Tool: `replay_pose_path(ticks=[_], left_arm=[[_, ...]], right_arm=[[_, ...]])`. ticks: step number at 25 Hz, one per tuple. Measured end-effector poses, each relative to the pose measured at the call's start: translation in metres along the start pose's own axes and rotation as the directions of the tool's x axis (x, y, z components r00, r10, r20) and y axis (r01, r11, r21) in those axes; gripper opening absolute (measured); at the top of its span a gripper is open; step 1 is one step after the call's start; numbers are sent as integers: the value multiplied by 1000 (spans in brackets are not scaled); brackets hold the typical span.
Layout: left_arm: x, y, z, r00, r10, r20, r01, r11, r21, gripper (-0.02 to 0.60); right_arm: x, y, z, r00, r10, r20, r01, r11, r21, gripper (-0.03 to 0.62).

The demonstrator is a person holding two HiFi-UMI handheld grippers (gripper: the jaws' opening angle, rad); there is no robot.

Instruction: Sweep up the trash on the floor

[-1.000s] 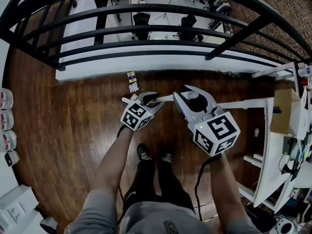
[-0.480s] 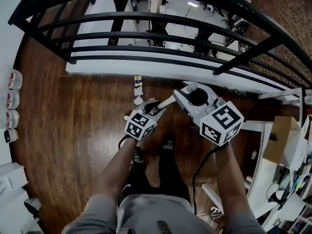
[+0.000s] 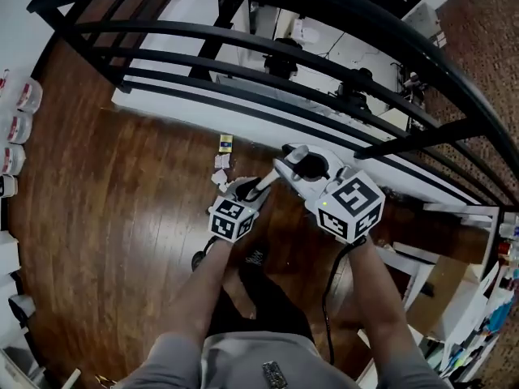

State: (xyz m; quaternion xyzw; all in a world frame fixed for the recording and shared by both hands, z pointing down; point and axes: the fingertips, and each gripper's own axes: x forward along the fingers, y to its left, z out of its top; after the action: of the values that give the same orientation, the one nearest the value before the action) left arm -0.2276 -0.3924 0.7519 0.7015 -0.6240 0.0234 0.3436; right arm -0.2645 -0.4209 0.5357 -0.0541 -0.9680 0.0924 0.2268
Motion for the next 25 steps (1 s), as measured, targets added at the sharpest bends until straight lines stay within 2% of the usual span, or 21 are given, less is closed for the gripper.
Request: replay_pose_path(ticks=[8, 15, 22, 25], left_arm=[[38, 29, 52, 999, 29, 27, -31, 998, 55, 138], [64, 29, 81, 1000, -2, 5, 1, 988, 156, 138], [64, 17, 85, 998, -36, -42, 42, 984, 173, 138], [54, 1, 83, 995, -69, -71, 81, 979, 186, 138]], right_arm=[[8, -43, 29, 1000, 13, 27, -11, 998, -60, 97], [-8, -66, 38, 998, -54, 41, 57, 996, -72, 97], [-19, -65, 42, 996, -73, 45, 75, 996, -46, 95], [-30, -56, 47, 995, -80, 60, 81, 997, -14, 95]])
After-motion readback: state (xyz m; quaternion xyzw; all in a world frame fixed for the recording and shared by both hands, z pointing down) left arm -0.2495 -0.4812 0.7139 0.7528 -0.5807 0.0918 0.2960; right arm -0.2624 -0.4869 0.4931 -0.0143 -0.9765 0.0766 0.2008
